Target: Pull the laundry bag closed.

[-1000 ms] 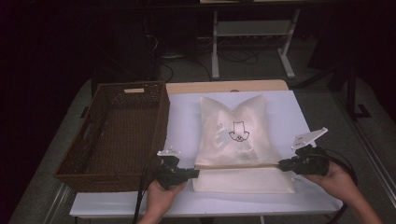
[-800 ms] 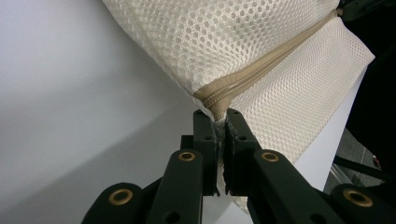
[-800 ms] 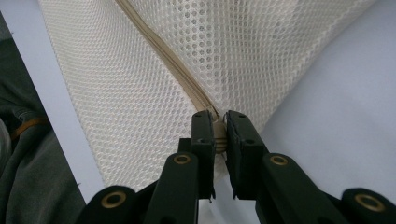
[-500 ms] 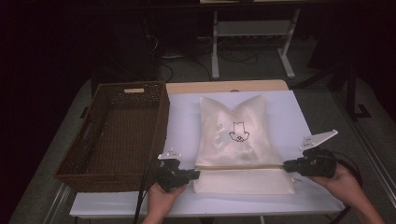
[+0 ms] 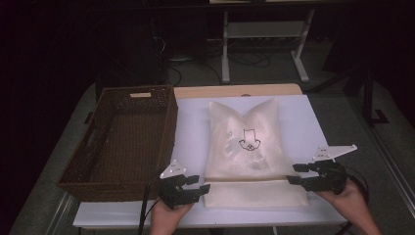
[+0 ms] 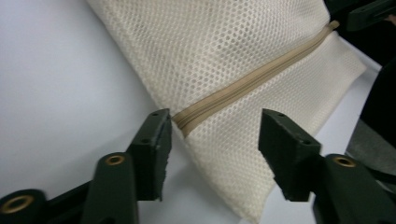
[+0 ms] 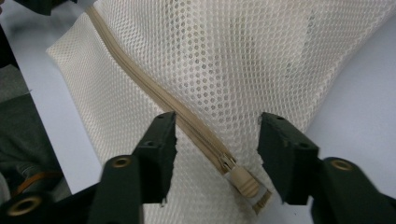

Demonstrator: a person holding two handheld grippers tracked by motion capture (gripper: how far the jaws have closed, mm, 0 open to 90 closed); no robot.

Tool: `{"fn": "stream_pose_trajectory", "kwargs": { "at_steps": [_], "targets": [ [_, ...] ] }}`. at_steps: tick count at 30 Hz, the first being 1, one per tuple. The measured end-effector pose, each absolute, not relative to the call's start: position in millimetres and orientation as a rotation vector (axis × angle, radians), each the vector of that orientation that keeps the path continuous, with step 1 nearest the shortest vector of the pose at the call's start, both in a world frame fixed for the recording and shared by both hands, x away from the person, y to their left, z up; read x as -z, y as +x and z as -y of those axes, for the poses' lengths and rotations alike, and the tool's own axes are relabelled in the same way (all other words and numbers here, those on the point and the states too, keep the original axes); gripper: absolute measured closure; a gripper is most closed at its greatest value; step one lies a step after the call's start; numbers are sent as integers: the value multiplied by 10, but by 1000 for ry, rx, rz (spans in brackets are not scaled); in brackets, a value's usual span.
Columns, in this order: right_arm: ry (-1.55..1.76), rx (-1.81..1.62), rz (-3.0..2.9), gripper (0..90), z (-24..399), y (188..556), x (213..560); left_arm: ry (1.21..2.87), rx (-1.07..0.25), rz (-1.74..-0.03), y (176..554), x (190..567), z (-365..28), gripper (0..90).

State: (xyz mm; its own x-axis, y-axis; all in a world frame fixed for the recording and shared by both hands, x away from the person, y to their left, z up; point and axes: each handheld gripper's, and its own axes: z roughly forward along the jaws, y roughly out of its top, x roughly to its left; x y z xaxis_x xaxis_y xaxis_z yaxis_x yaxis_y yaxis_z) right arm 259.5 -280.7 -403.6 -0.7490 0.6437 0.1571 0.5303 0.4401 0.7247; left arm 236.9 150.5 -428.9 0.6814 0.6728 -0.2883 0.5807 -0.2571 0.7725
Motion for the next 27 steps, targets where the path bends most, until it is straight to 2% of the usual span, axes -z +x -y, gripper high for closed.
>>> {"fn": "stream_pose_trajectory", "kwargs": {
  "at_steps": [3,9,14,27],
  "targets": [
    [1042,-1170,-2536,364,2768,2564,4061,1961,-180,-956,2325,4244,-1521,354],
    [1047,-1150,-2475,255,2752,2453,4099,1967,-207,-938,2243,4252,-1540,294],
    [1057,-1143,-2437,238,2782,2354,4122,1987,-240,-923,2223,4262,-1530,254],
    [1116,-1165,-2372,211,2892,2183,4156,2005,-249,-912,2235,4279,-1537,221]
  ]
}}
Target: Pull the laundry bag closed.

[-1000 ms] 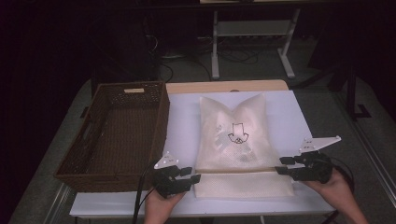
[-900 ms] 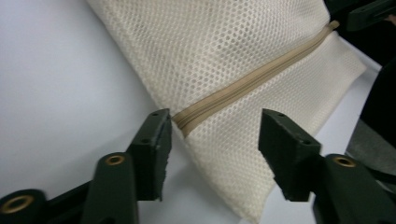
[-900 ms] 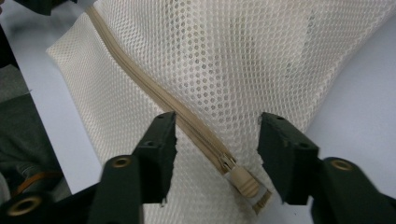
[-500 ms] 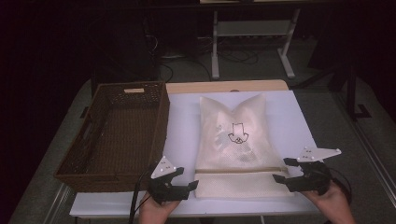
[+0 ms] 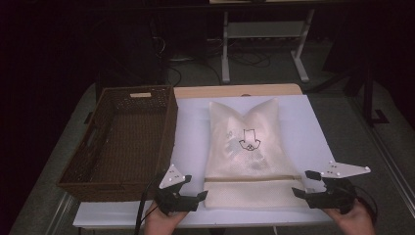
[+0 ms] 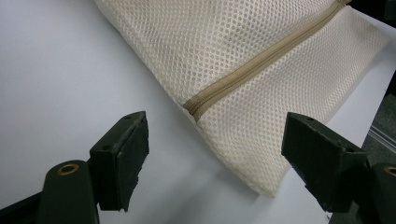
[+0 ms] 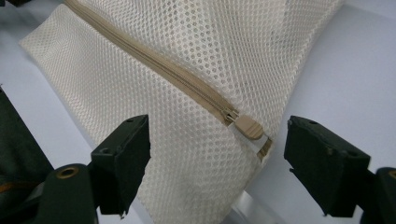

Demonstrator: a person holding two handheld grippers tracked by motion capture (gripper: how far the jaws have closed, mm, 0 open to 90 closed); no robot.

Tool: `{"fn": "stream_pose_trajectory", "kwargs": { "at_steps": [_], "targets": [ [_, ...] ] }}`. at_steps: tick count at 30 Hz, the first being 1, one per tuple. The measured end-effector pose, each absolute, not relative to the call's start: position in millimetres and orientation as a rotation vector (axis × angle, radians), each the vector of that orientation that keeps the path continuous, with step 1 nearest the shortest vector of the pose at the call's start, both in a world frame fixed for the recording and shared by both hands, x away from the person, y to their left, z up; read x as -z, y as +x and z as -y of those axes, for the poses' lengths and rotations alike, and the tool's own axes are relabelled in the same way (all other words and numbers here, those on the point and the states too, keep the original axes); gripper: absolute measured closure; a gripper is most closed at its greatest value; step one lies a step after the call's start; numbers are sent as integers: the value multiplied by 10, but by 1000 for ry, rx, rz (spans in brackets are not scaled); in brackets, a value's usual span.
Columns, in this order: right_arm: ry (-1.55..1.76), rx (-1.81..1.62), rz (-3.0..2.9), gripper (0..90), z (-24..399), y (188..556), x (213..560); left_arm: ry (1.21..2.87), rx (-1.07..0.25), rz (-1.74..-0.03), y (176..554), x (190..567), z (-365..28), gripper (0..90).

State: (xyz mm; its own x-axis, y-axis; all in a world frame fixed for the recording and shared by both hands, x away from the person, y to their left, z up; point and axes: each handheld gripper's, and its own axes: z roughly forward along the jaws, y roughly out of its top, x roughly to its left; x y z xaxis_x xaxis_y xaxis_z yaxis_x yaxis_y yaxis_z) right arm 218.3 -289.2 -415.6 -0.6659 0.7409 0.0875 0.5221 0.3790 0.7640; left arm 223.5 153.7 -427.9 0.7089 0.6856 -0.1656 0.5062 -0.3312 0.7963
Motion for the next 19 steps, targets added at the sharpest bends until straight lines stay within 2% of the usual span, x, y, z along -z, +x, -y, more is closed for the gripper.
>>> {"fn": "stream_pose_trajectory", "kwargs": {
  "at_steps": [12,19],
  "targets": [
    [1142,-1178,-2327,199,2974,2061,4159,1996,-231,-897,2233,4251,-1529,175],
    [1129,-1177,-2333,199,2961,2064,4169,1994,-213,-907,2260,4263,-1520,179]
  ]
}}
